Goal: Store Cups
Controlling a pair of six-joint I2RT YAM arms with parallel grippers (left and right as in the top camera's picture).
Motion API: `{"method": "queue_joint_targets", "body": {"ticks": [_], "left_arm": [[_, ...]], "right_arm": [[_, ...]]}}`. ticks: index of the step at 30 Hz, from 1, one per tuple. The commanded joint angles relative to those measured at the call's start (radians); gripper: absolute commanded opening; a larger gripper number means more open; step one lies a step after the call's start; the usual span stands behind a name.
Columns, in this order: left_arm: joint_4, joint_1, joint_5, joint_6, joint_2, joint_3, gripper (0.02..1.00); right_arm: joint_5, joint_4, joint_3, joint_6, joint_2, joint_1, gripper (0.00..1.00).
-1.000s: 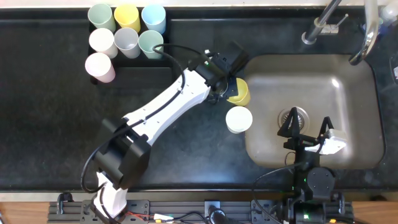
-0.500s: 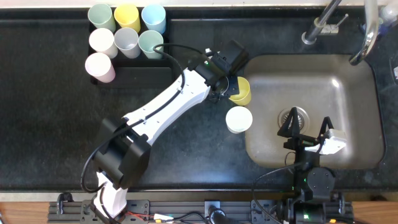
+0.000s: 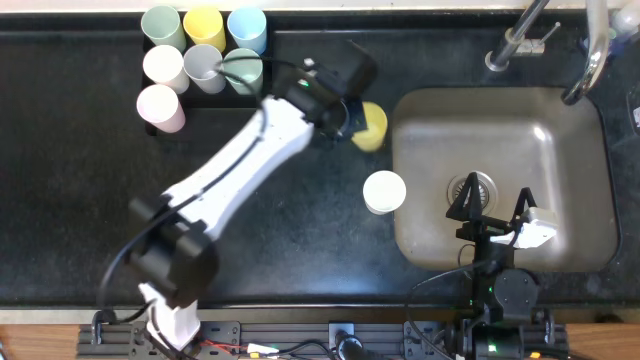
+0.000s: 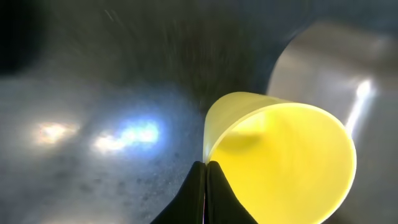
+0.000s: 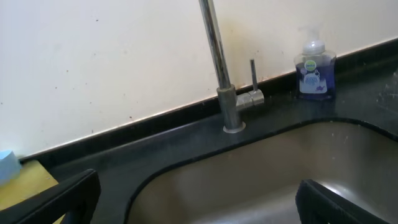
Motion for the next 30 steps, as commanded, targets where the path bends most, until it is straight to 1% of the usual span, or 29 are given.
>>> {"method": "queue_joint_targets", "body": {"ticks": [1,4,9,12,17,21,30], "left_arm": [[-0.032,0.062,-0.011,-0.01,-0.158,0.04,0.036],[-0.099,0.121,-0.043,-0.011,-0.218,0.04,0.036],[-0.264,0.265,-0.105,-0.026,-0.285,0.039,0.036],[-0.321,0.36,-0.111,-0.026,-0.287,0.038,0.036],[-0.323,0.483,-0.11,-0.033,-0.275,0.018,0.036],[-0.322,0.532,-0.11,-0.033,-0.237,0.018,0.036],[-0.323,0.539,-0.119,-0.035,-0.129,0.018,0.036]], "right_arm": [[0.001,0.005,-0.014,0.007,-0.008,-0.006,0.998],[0.001,0.005,-0.014,0.007,-0.008,-0.006,0.998],[0.001,0.005,-0.014,0.007,-0.008,-0.006,0.998],[0.001,0.005,-0.014,0.007,-0.008,-0.006,0.996],[0.001,0.005,-0.014,0.007,-0.008,-0.006,0.998],[0.001,0.005,-0.014,0.007,-0.008,-0.006,0.996],[0.001,0.005,-0.014,0.007,-0.008,-0.006,0.998]]}}
